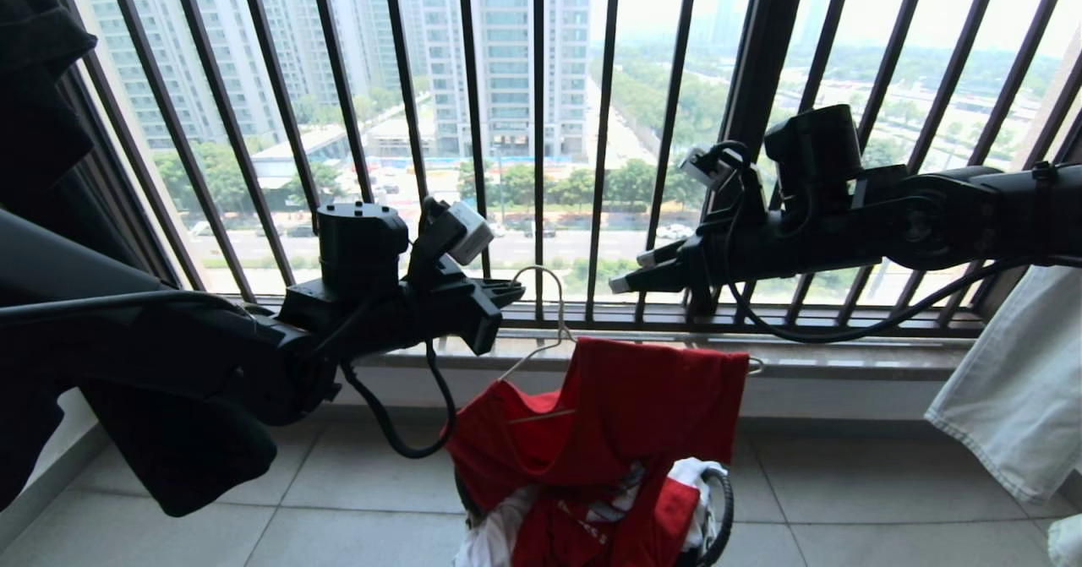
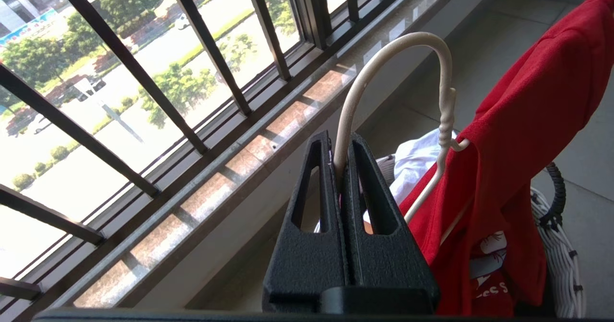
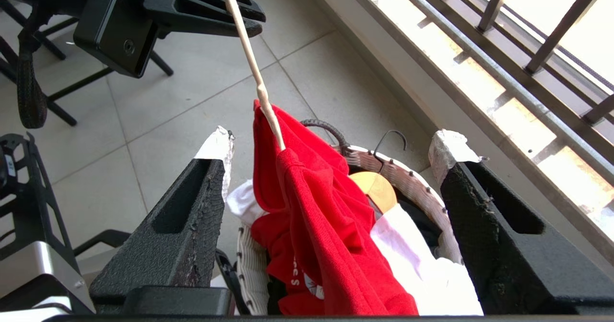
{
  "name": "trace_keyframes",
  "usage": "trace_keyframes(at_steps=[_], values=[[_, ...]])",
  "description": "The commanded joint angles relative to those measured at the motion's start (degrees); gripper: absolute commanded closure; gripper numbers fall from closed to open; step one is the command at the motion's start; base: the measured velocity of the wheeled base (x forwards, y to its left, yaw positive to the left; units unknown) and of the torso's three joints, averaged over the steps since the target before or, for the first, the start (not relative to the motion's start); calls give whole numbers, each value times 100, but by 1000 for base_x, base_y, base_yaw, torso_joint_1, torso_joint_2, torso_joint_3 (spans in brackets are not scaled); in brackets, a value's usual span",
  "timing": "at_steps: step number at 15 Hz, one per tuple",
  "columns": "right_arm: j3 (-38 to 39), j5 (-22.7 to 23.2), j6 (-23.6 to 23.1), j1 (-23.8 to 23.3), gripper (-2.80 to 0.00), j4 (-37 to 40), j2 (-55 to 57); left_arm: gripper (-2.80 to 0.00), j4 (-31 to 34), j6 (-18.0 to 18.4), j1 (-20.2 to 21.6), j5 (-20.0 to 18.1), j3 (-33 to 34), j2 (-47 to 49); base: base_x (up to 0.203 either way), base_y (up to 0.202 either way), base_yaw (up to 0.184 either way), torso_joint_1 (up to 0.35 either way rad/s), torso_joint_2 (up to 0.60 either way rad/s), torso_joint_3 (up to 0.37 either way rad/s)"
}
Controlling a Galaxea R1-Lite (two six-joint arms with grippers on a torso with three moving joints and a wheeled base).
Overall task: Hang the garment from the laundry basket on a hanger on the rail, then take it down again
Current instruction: Hang the clothes on the clothes rack
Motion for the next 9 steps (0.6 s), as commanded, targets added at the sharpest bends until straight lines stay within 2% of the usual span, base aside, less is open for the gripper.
trace_keyframes(at_steps=[1, 9], values=[[19, 26, -26, -39, 0, -1, -91, 0, 282, 13, 29, -10, -167, -118, 0, 0, 0, 0, 0, 0], [191, 35, 0, -101, 0, 16, -423, 0, 2797, 197, 50, -10, -1547, -718, 0, 0, 0, 0, 0, 0]])
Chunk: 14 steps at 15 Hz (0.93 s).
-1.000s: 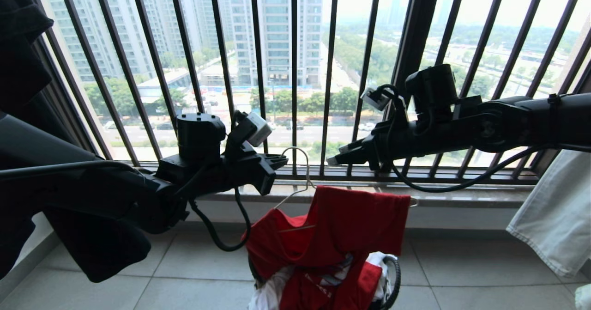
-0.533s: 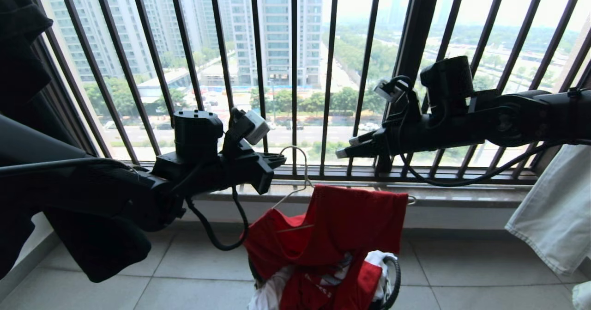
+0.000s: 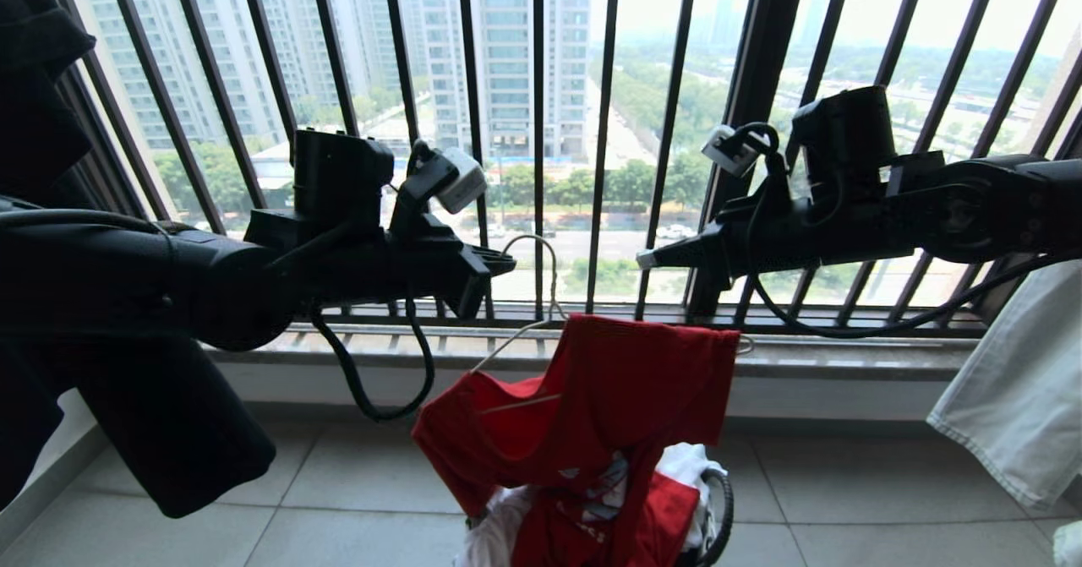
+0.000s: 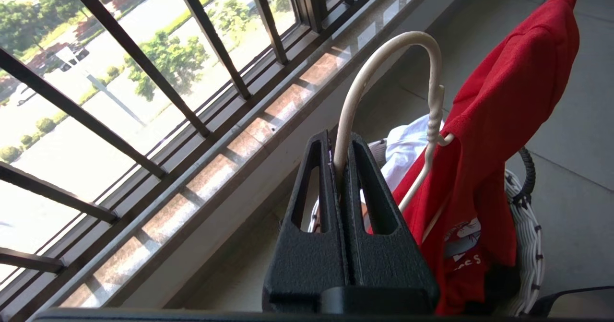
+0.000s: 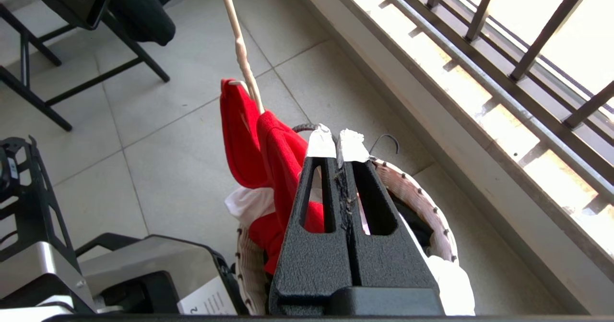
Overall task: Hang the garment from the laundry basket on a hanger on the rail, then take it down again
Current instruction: Hang the clothes on the clothes rack
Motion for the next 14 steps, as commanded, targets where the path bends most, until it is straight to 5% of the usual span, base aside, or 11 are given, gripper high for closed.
trace_keyframes(at_steps=[1, 5, 12, 13, 14], values=[[88, 24, -8, -4, 0, 3, -147, 0, 601, 87, -21, -9, -392, -207, 0, 0, 0, 0, 0, 0], [318, 24, -41, 4, 0, 18, -494, 0, 1543, 256, -165, -2, -977, -341, 0, 0, 0, 0, 0, 0], [492, 57, -467, -4, 0, 159, -635, 0, 1581, 364, -334, 305, -1082, -349, 0, 0, 0, 0, 0, 0], [512, 86, -559, -4, -47, 161, -635, 0, 1581, 364, -334, 305, -1084, -349, 0, 0, 0, 0, 0, 0], [523, 142, -701, -4, -280, 213, -626, 0, 1581, 364, -334, 305, -1084, -358, 0, 0, 0, 0, 0, 0]])
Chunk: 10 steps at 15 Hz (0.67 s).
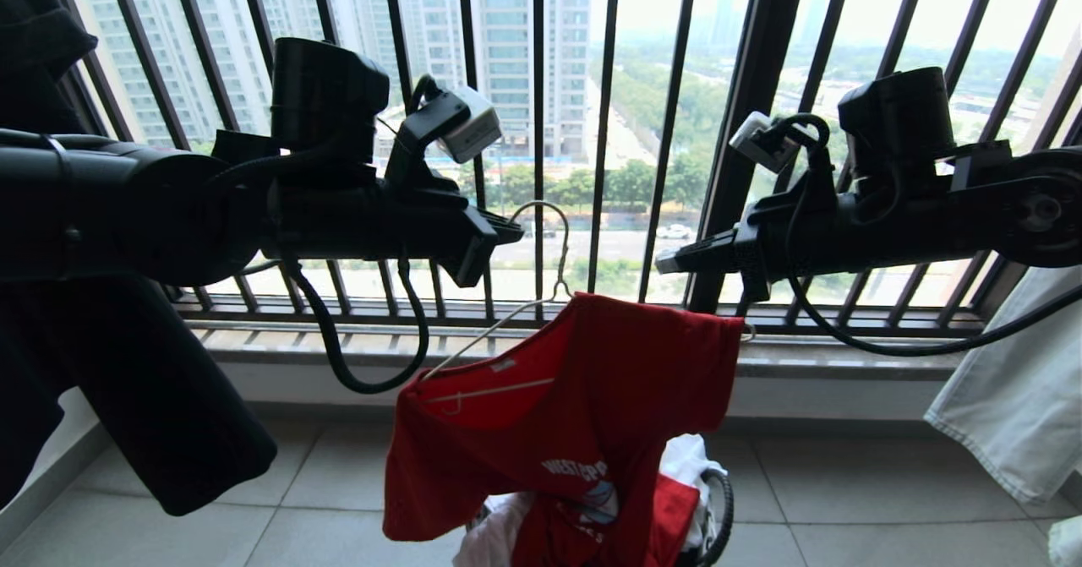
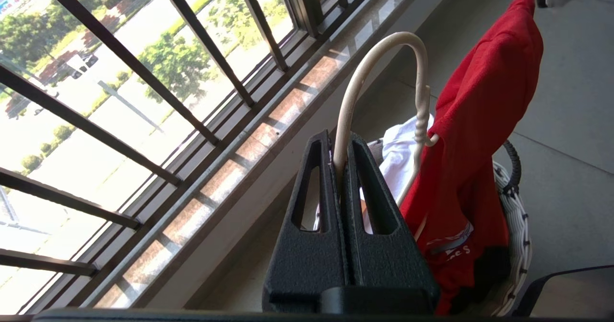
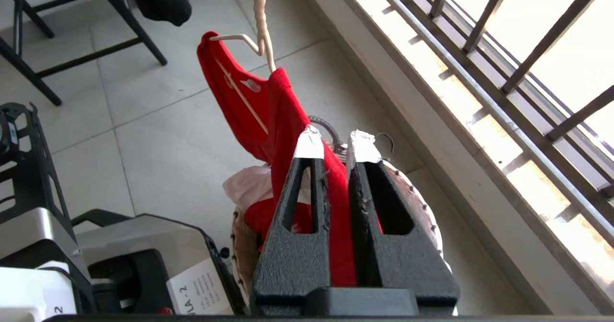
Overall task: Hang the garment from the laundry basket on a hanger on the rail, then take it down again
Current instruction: Hang the clothes on the clothes rack
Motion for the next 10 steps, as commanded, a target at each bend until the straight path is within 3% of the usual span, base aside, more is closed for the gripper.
trace_keyframes(at_steps=[1, 6, 10], values=[[13, 165, -348, 2, -280, 256, 35, 0, -6, 14, -3, -13, -8, -10, 0, 0, 0, 0, 0, 0], [-477, 354, -2155, -164, -280, 924, 433, 0, -6, 5, -3, -21, 119, -46, 0, 0, 0, 0, 0, 0], [-1075, 361, -2621, -181, -280, 1414, 804, 0, -15, -42, -3, -48, 322, -146, 0, 0, 0, 0, 0, 0]])
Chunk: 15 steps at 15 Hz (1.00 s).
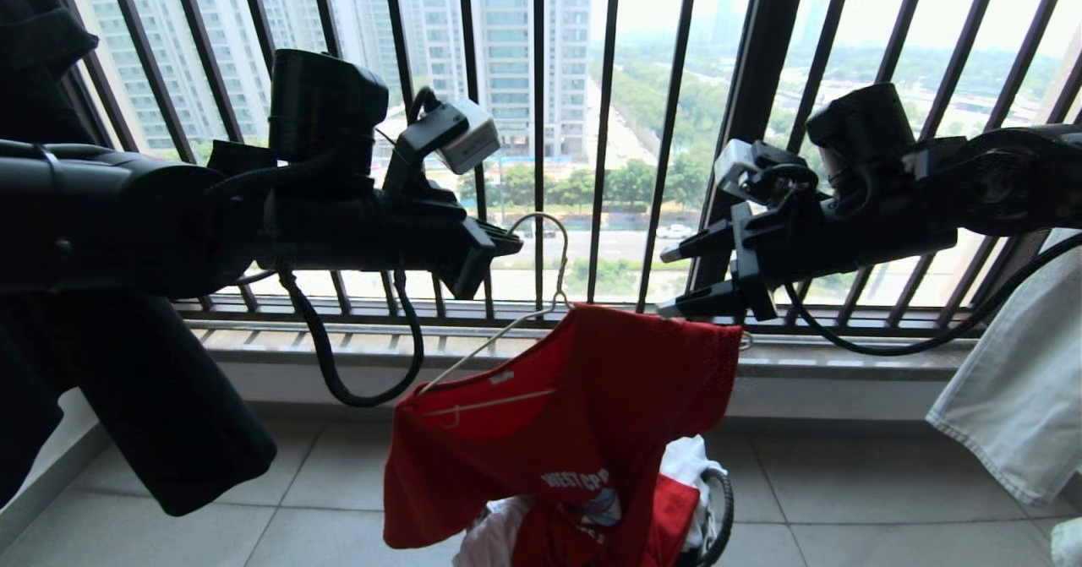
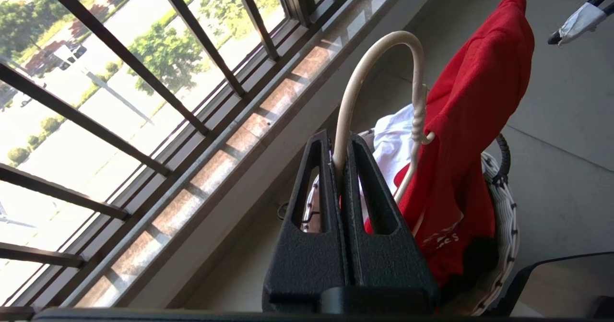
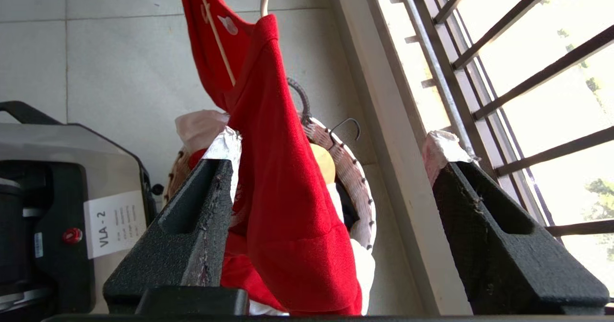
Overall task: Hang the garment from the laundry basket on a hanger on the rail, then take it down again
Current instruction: Hang the clothes on the clothes rack
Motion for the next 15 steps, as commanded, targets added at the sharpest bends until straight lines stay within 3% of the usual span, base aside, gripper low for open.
trace_keyframes(at_steps=[1, 12, 15], values=[[-169, 23, -62, 14, -280, 39, 330, 0, -17, 10, -1, -23, 80, -61, 0, 0, 0, 0, 0, 0], [-96, 14, -55, 339, -280, 66, 756, 0, -59, -40, -10, -62, -8, -212, 0, 0, 0, 0, 0, 0], [-9, 14, -55, 425, -280, 66, 739, 0, -59, -69, -1, -339, 1, -281, 0, 0, 0, 0, 0, 0]])
